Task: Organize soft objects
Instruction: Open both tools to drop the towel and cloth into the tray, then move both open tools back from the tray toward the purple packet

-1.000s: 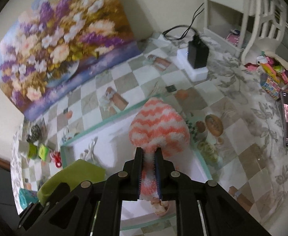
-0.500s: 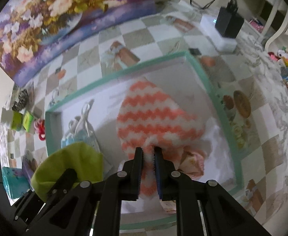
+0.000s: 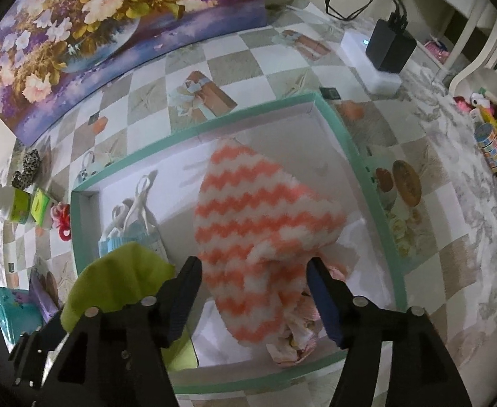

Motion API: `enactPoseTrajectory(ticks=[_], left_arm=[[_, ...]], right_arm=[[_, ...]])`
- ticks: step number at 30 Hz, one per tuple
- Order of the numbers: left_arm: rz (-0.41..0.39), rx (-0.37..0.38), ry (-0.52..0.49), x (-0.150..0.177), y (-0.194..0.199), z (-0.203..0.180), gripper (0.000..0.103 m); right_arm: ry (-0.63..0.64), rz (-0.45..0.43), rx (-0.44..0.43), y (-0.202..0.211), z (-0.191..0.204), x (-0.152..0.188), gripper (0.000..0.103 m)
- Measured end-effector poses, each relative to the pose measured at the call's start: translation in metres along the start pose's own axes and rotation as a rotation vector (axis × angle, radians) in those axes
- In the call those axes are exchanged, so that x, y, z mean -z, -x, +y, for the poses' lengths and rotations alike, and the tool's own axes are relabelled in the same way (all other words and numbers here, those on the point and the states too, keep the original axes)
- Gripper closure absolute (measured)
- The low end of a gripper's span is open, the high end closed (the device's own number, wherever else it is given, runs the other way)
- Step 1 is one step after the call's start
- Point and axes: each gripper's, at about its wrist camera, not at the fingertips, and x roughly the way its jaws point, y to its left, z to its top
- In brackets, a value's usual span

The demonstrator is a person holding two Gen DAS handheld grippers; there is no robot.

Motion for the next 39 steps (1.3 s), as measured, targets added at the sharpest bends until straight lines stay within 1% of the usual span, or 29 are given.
enactPoseTrajectory(ticks=[3, 5, 9, 13, 17, 26, 30, 34, 39], left_arm=[[-0.014, -0.002, 0.008, -0.001, 0.007, 0.004, 0.016], [-0.018, -0.005, 0.02, -0.003, 0.009, 0.008, 0.015], [-0.027, -0.038, 0.058, -0.006, 0.014, 0.022, 0.015], [-0.057, -0.075, 0.108, -0.009, 0.025, 0.043, 0.015], [-0.078, -0.056, 0.175, -0.011, 0.035, 0.068, 0.014], [-0.091, -0.034, 0.305, -0.007, 0.047, 0.111, 0.013], [-0.092, -0.049, 0.364, -0.001, 0.048, 0.129, 0.013], [-0.083, -0.063, 0.416, 0.01, 0.047, 0.145, 0.013], [-0.069, -0.058, 0.474, 0.026, 0.045, 0.16, 0.013]], right_arm=[[0.003, -0.023, 0.002, 0.008, 0.001, 0.0, 0.026], [0.001, -0.038, -0.002, 0.013, 0.001, 0.001, 0.023], [-0.006, -0.074, -0.006, 0.026, 0.002, 0.002, 0.022], [0.015, -0.105, -0.015, 0.037, 0.011, 0.004, 0.022], [0.035, -0.124, -0.026, 0.044, 0.02, 0.006, 0.021], [0.064, -0.147, -0.025, 0.052, 0.035, 0.011, 0.021], [0.106, -0.156, -0.025, 0.055, 0.052, 0.015, 0.021], [0.174, -0.145, -0.06, 0.052, 0.08, 0.024, 0.021], [0.257, -0.134, -0.081, 0.05, 0.112, 0.039, 0.021]])
